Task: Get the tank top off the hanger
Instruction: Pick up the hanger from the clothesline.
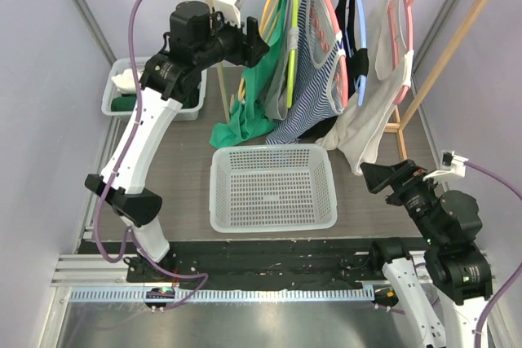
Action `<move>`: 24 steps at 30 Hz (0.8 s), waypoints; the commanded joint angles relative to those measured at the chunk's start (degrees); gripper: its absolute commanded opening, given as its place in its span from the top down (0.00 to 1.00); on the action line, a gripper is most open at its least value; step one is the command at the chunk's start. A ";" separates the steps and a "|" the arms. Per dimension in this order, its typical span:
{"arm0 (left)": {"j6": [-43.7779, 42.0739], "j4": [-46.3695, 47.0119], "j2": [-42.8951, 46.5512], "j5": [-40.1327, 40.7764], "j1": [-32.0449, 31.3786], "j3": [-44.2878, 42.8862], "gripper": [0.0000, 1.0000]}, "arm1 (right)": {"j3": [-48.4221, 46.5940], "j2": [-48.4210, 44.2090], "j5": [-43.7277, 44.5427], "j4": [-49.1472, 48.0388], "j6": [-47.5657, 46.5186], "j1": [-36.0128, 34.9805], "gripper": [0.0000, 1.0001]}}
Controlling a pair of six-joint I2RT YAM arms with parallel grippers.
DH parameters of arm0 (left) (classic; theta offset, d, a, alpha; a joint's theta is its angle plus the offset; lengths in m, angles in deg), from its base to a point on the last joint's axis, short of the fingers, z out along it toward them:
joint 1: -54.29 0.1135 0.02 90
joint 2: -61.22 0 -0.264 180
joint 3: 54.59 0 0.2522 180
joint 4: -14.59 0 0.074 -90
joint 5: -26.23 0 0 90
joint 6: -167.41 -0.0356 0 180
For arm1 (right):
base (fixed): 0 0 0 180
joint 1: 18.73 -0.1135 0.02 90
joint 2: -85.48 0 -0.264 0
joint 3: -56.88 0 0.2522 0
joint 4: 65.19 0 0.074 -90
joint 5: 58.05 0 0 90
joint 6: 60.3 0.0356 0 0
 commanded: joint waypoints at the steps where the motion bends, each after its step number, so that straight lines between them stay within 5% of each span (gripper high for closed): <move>1: -3.00 3.41 -1.22 1.97 -0.98 -2.87 0.40 | -4.94 -0.34 0.12 0.53 0.25 -0.15 0.09; 16: -8.27 3.93 -0.96 6.62 -1.95 -3.92 0.98 | -10.13 3.61 -2.52 -3.86 0.86 -0.23 0.16; 24: -10.99 4.81 3.60 11.02 -4.06 -5.24 1.00 | -8.28 5.28 -3.93 -6.93 0.16 -0.23 0.44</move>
